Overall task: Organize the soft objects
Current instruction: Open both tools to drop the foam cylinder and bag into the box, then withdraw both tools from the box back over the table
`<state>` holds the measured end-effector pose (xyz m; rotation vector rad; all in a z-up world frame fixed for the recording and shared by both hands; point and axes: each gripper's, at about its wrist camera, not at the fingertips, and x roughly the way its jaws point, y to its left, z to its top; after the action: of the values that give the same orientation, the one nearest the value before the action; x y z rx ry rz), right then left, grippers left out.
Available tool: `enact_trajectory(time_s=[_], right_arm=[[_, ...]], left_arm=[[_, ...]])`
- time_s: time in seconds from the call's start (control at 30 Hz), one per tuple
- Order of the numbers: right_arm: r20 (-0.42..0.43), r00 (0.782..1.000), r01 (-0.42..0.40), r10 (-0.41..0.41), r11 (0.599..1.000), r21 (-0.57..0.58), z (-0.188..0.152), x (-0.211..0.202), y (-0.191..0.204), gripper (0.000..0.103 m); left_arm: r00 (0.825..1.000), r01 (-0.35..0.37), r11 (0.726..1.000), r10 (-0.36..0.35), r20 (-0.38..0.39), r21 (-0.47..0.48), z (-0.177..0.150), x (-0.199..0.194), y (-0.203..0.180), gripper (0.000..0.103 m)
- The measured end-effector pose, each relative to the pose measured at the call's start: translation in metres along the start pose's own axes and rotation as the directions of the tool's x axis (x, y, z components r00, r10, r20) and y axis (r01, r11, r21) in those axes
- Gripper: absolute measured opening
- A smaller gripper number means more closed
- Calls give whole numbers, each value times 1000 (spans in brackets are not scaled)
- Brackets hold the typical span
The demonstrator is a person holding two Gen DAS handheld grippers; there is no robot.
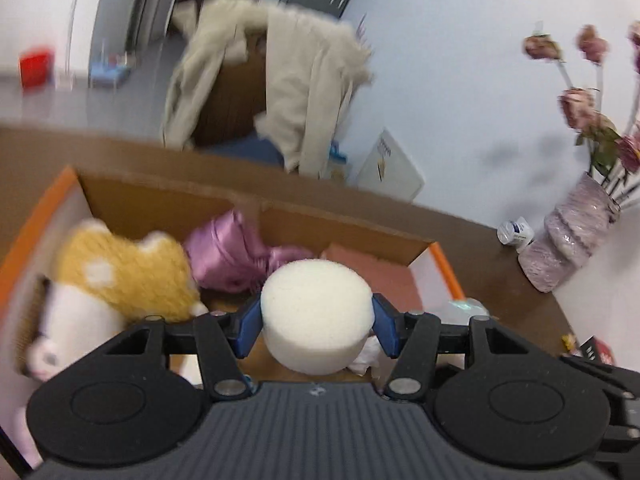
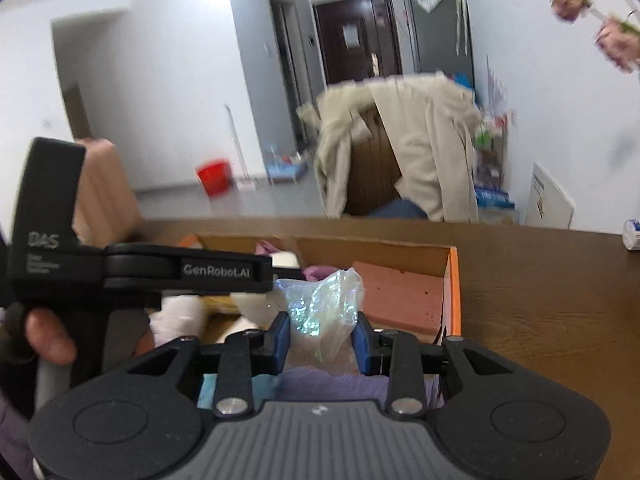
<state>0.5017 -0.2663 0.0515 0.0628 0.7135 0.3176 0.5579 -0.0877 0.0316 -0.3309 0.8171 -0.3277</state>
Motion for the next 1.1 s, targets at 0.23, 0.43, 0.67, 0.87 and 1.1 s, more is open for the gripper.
enact_trajectory(time_s=[0.23,0.43,0.67,0.87,1.1], right_arm=[[-139,987,-63,78,992,112,2,67,-12,32],[-225,974,0,8,999,36,-2,88,-1,43],[-232,971,57,-64,998,-40,-1,85,9,54],[-147,987,58,-68,996,-69,16,35,23,65],[-53,992,109,-114,989,-98,30,-33,40,71]], left_arm=[[984,-150,987,155,-87,58,1,23,16,58],[969,-212,966,228,-99,149,1,29,11,68],[974,-187,977,199,-111,104,5,21,13,84],[983,-171,978,178,-50,119,5,-32,11,87],[979,-196,969,184,84,153,6,-119,5,89]])
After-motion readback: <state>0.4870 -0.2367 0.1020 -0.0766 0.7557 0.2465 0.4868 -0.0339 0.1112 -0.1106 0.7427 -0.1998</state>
